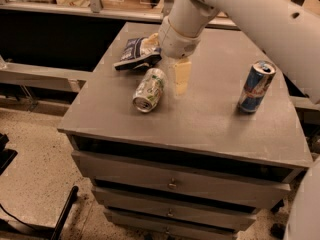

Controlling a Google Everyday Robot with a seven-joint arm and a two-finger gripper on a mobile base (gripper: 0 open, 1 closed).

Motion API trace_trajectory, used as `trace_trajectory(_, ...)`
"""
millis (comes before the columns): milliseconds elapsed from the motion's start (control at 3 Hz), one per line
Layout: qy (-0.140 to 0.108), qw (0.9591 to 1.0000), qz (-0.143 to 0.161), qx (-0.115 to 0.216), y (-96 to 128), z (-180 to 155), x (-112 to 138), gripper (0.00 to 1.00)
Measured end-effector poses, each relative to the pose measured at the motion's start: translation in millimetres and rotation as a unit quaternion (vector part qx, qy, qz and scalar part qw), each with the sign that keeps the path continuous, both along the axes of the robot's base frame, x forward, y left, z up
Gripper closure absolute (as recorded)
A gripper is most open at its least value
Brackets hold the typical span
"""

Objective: Pick 7up can

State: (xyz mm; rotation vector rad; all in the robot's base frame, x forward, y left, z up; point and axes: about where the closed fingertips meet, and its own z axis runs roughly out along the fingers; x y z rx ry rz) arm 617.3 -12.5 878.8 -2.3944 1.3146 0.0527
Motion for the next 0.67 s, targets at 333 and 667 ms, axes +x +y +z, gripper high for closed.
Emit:
trace_trajectory(333, -0.002, 1.0, 0.007, 0.0, 0.4, -0.4, -0.3, 0.0)
trace_trajectory(667, 0.005, 0.9993, 0.032, -0.019, 6.3, -4.6, -0.4, 0.0)
